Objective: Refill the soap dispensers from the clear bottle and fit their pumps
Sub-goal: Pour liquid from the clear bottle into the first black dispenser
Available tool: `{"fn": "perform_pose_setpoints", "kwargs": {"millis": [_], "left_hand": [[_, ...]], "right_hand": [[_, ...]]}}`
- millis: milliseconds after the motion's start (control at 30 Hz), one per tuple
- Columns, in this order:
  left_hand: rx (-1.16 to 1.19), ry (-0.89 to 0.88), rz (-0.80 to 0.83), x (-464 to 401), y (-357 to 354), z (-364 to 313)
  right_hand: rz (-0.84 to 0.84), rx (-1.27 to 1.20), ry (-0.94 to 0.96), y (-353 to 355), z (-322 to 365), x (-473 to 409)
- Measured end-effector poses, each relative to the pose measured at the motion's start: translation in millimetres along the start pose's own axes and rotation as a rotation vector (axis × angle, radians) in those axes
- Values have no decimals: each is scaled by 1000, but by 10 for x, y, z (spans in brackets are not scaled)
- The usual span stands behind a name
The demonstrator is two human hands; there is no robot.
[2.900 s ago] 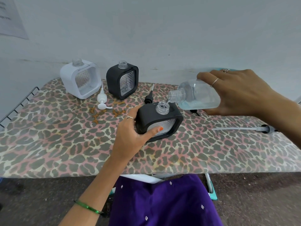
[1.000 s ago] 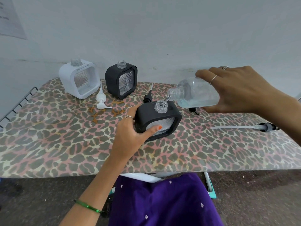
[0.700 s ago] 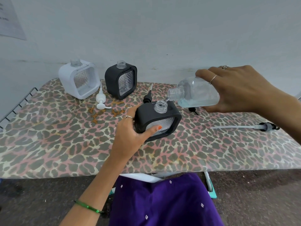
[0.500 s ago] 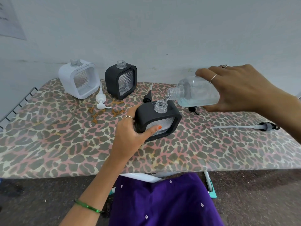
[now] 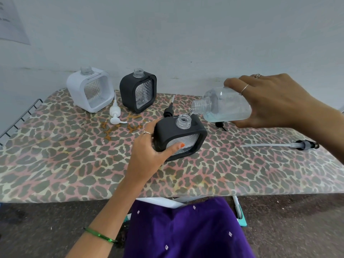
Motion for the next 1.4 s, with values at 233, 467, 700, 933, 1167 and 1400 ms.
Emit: {"fn": "perform_pose_setpoints", "kwargs": {"millis": [233,467,700,933,1167,1400], "left_hand": [[0,4,-4,-1,2,6],[-6,-2,-7,-2,8,7],[-8,0,-8,0,7,15],[-3,3,-13,0,7,3],[2,4,-12,0,11,3],[2,1,-9,-1,7,10]], "right_hand": [[-2,2,0,25,-11,-10],[8,10,-7,26,-4,5],[22,32,-16,37,-28,0],[29,40,-26,47,-35,13],[40,41,-24,43,-25,7],[38,37,-22,59,-15,-10]]}}
Point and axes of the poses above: each hand's wrist, its own x-axis away from the middle knuckle, its own y-axis out of the back of the hand, z = x × y, the point moved 6 cm from there along -x, towards the middle knuckle, and after that the axes turned 9 degrees about z, right-handed, at the moved point
